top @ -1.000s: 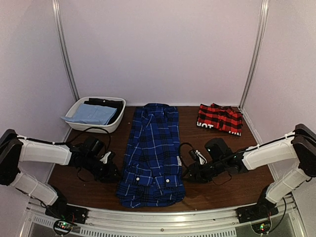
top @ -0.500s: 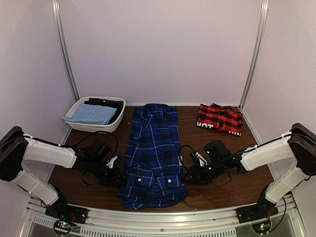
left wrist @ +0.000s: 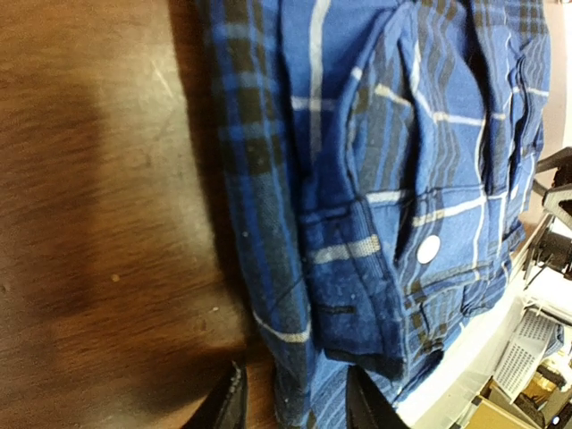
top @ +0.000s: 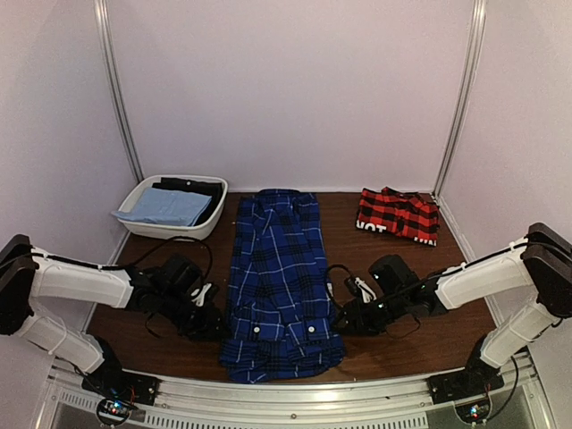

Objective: Fold and stack the long sleeve shirts
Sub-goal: Move the rectangle-folded shirt to the center of the board, then pick up the rectangle-folded shirt from the center of the board.

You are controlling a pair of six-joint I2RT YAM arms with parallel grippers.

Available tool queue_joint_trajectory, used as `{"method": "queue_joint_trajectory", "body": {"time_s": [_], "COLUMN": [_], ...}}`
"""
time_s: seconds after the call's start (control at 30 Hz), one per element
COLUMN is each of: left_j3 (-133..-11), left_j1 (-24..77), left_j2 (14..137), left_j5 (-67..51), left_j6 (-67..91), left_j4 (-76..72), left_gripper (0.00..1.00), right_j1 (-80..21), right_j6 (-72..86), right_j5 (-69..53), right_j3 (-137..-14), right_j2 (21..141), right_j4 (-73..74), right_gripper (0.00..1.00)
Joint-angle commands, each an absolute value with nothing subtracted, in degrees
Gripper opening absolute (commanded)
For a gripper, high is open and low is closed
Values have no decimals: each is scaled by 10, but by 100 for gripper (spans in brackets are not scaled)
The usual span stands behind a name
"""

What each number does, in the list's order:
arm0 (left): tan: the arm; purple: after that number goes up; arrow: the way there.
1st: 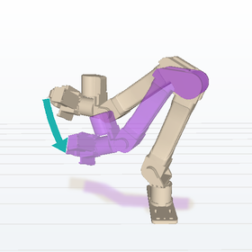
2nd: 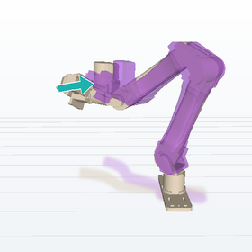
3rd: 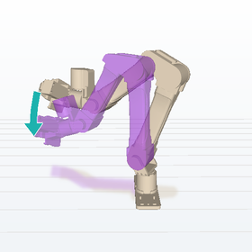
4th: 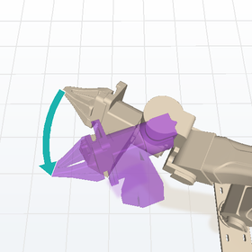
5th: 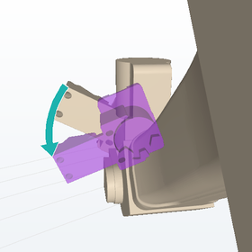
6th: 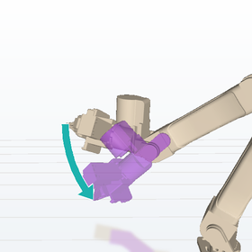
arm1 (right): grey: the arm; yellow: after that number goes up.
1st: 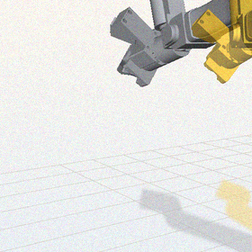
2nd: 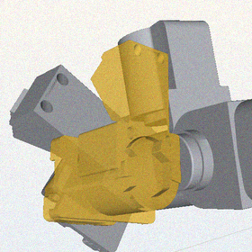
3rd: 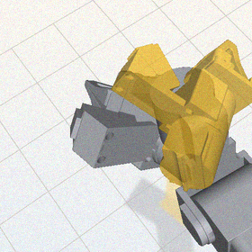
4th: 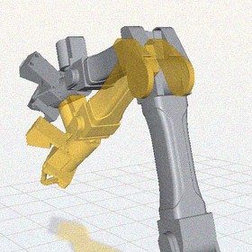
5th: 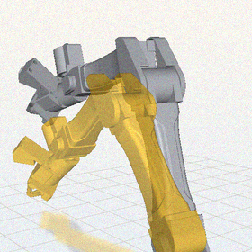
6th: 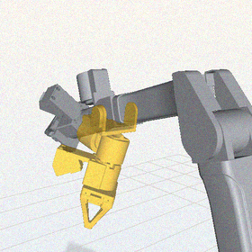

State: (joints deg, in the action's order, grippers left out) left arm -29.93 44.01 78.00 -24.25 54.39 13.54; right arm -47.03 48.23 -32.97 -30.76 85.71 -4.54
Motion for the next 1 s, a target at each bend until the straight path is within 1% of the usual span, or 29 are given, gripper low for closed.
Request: {"method": "queue_joint_trajectory", "body": {"time_s": [0.0,0.1,0.27,0.67,0.83,0.9,0.97], "left_j3": [-310,-303,-296,-304,-315,-315,-316], "left_j1": [423,414,406,416,428,428,428], "left_j2": [761,762,782,832,845,843,841], "left_j5": [-224,-236,-254,-290,-296,-302,-312], "left_j6": [533,532,536,537,540,543,548], "left_j4": [139,115,89,73,71,65,55], "left_gripper": [41,47,47,33,25,19,13], "right_j1": [-477,-482,-494,-505,-507,-507,-507], "right_j6": [487,492,501,515,517,517,516], "right_j5": [-324,-323,-320,-325,-330,-333,-340], "right_j3": [-299,-298,-300,-296,-301,-302,-304], "right_j2": [851,853,864,882,886,887,890], "right_j4": [-54,-62,-75,-110,-117,-121,-125], "right_gripper": [51,51,51,49,42,40,35]}}
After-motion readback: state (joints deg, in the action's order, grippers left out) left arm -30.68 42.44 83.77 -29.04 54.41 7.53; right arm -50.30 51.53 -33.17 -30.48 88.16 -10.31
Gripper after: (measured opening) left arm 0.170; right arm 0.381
